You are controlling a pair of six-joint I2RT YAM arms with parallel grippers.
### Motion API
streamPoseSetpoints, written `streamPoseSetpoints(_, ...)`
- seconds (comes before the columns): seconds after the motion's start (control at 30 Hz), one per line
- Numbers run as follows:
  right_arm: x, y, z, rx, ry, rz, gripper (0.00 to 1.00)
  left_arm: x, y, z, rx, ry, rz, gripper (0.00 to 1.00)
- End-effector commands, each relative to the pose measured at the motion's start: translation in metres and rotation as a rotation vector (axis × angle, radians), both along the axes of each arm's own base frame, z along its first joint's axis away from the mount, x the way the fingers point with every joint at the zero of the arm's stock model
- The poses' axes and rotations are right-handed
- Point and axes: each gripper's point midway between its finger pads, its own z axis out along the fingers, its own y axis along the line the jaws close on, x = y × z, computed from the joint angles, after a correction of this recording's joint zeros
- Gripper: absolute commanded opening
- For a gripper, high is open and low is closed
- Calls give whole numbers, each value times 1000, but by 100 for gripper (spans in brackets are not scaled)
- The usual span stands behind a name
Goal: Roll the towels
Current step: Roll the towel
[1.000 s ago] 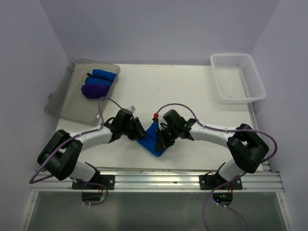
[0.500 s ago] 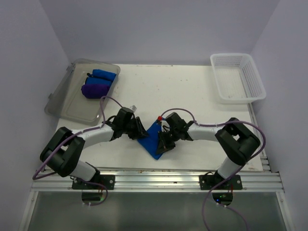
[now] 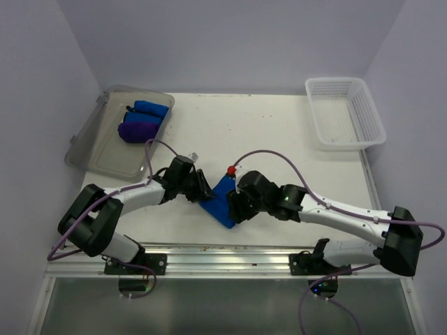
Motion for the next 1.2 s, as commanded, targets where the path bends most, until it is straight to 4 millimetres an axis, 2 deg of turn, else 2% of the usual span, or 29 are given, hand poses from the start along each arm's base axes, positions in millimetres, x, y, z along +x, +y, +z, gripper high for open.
streamPoseSetpoints(0.0, 21, -14, 20, -213, -311, -5, 49, -4, 20, -19, 102, 14, 13, 34)
streamPoseSetpoints(0.03, 12, -5, 21, -246, -367, 67, 49, -4, 20, -19, 100, 13, 12, 34)
streamPoseSetpoints(0.1, 17, 6, 20, -317, -461, 90, 50, -4, 20, -19, 101, 14, 13, 34)
streamPoseSetpoints(0.17, 13, 22, 19, -361, -527, 160, 52, -5, 21, -21, 106, 22, 14, 34)
streamPoseSetpoints(0.23, 13, 29, 4, -441, -566, 198, 54, -4, 20, -21, 105, 21, 14, 34)
streamPoseSetpoints(0.37, 14, 45, -9, -441, -583, 231, 56, -6, 21, -22, 108, 27, 15, 34)
streamPoseSetpoints(0.67, 14, 52, -38, -481, -567, 258, 59, -5, 21, -22, 110, 28, 16, 34)
streamPoseSetpoints(0.87, 11, 56, -25, -431, -583, 230, 59, -5, 21, -22, 109, 31, 19, 34)
streamPoseSetpoints(1.17, 4, 59, -32, -436, -584, 247, 59, -6, 20, -23, 110, 33, 18, 34)
